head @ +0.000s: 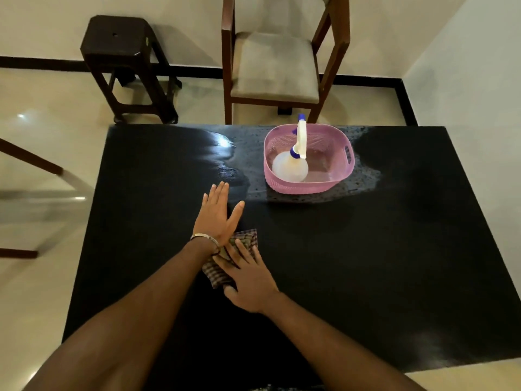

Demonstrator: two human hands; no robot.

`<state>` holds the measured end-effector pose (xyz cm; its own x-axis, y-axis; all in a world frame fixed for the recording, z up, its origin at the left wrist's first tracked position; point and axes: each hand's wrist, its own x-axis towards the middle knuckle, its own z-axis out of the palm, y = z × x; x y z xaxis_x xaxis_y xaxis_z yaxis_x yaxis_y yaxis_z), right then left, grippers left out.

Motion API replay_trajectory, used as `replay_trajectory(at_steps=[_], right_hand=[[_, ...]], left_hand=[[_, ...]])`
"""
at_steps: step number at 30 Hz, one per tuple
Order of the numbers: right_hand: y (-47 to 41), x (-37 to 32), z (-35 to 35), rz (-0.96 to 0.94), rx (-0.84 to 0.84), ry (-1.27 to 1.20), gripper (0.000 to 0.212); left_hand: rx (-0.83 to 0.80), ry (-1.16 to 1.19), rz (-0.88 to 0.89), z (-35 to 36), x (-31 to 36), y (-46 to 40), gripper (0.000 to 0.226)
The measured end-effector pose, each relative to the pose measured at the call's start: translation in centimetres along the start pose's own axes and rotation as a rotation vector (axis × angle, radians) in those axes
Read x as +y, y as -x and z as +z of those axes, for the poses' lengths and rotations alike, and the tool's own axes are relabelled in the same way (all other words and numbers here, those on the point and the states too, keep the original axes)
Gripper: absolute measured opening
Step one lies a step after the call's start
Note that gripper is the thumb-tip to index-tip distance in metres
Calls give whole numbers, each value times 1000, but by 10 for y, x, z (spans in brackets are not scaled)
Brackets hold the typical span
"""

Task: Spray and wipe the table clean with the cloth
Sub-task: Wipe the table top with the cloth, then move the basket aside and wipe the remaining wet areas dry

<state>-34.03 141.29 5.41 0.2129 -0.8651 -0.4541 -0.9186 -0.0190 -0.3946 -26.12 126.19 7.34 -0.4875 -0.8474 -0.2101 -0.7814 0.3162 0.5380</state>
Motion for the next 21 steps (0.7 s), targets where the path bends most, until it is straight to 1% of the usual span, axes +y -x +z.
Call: replay_trajectory(at_steps=[5, 7, 9, 11, 14, 16, 17, 19, 20, 21], right_hand=[[22, 29, -15, -71, -89, 16, 72], [33, 38, -18, -55, -115, 50, 69], [46, 45, -21, 5, -112, 73, 66], [59, 58, -22, 104, -75, 51, 65], [81, 89, -21, 299, 35, 52, 66], [95, 114, -24, 421, 46, 47, 64], [100, 123, -26, 437, 42, 35, 62], [105, 134, -34, 378, 74, -7, 57], [104, 137, -40, 333, 144, -74, 53], [102, 139, -47, 310, 260, -180, 48]], left_hand=[[25, 55, 10, 7, 15, -10, 70], [30, 81, 13, 11, 22, -12, 70], [33, 102, 7, 15, 28, -12, 69], [34, 115, 9, 17, 33, -14, 69], [39, 111, 26, 19, 37, -18, 68], [34, 93, 30, 19, 40, -20, 68], [29, 90, 29, 20, 41, -21, 68], [18, 99, 22, 20, 43, -22, 68], [11, 110, 16, 21, 46, -22, 69], [5, 129, 5, 21, 50, -23, 69]])
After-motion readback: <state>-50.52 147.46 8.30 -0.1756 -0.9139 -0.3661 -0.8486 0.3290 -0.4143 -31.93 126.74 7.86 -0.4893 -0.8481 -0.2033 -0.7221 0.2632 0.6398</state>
